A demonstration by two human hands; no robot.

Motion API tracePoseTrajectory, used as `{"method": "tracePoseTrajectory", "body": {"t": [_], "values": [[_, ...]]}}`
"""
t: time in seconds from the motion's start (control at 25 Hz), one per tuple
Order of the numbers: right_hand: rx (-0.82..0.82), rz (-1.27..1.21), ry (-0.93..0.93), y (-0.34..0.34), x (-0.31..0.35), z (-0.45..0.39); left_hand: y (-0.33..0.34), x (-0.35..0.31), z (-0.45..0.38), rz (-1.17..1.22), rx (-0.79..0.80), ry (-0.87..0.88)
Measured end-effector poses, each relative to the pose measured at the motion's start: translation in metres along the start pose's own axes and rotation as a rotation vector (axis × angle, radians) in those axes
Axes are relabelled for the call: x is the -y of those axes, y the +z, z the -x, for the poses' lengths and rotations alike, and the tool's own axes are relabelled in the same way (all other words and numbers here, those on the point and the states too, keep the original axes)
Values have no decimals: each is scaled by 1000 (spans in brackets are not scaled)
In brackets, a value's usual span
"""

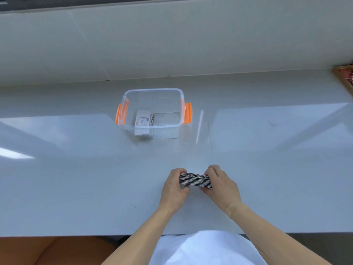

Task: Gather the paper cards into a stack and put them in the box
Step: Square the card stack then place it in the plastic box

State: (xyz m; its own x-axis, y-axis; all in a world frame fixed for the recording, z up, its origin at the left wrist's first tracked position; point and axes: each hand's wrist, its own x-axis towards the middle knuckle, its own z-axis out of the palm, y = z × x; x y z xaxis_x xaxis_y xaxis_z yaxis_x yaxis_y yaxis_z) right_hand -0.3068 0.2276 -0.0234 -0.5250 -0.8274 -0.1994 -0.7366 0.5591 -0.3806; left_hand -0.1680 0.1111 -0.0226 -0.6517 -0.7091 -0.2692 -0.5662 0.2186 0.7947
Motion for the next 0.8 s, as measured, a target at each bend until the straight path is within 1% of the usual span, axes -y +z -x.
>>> {"method": "tracePoseTrajectory", "body": {"t": [0.12,0.24,0.32,0.44,0.52,0.6,0.64,0.72,0.8], "values": [[55,25,-40,-1,-2,-3,2,0,0,-100,43,24],[90,2,-61,-3,-4,-7,1,0,1,-276,69,50],[105,-16,-67,-4,-4,-8,-2,1,2,-421,32,165],[100,0,-79,-4,-5,-11,-5,1,10,-578,-47,407],[98,13,-81,-3,-5,-11,-2,2,16,-636,-6,500],[90,33,-78,-3,-6,-11,-1,2,19,-750,61,535],[85,43,-79,-3,-6,-11,-1,2,19,-783,59,538],[78,52,-89,-2,-6,-11,-3,1,19,-760,26,530],[76,48,-94,-1,-7,-10,-3,1,19,-746,28,532]]}}
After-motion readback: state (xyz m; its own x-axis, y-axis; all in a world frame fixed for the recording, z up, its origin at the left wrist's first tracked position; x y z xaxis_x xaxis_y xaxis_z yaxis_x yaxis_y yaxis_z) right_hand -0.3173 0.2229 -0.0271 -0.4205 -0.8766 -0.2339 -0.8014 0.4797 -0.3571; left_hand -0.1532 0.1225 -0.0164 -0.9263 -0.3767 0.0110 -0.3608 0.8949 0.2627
